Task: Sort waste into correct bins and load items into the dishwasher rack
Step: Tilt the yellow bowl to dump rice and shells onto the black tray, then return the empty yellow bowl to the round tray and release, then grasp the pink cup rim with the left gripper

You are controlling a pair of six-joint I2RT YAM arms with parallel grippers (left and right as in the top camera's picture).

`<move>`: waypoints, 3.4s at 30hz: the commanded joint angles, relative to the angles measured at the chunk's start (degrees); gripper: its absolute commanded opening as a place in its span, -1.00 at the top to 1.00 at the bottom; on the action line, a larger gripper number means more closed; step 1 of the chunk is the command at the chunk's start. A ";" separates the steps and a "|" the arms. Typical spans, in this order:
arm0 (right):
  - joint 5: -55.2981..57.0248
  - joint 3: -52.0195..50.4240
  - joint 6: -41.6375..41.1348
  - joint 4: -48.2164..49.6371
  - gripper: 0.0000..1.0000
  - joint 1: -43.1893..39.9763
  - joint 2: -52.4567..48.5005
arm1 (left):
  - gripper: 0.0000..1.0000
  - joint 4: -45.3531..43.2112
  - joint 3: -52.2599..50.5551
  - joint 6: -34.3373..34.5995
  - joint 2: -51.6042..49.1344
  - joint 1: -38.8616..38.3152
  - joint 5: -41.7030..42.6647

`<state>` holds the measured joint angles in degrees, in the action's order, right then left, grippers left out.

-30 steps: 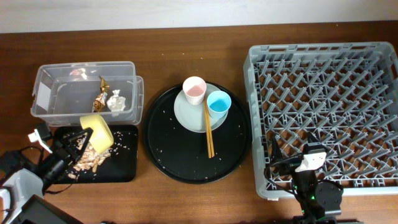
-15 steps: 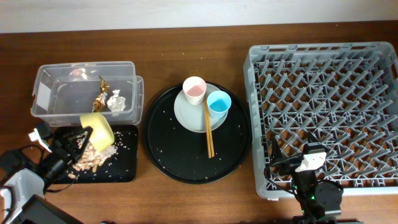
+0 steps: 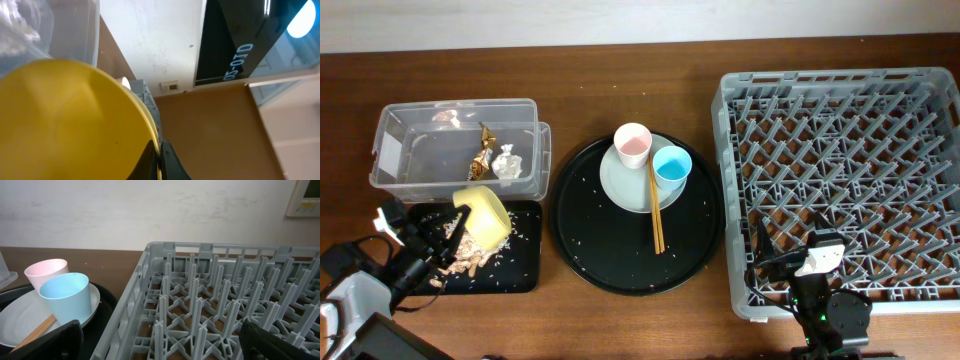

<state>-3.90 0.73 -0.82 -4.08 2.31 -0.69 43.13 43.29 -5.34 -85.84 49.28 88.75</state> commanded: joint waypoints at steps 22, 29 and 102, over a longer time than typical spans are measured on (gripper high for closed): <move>-0.09 -0.42 0.39 -0.07 -0.97 0.31 0.33 | 0.99 -3.72 11.30 20.57 14.78 -35.74 -42.05; -0.09 -0.42 0.39 -0.07 -0.96 0.31 0.33 | 0.99 -4.04 11.52 27.34 16.39 -60.33 -67.71; -0.09 -0.42 0.39 -0.07 -0.97 0.31 0.33 | 0.29 -29.66 27.10 31.87 -18.23 -75.08 -96.78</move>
<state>-3.90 0.73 -0.78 -4.08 2.31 -0.69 14.44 69.87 27.22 -101.41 -26.00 -7.55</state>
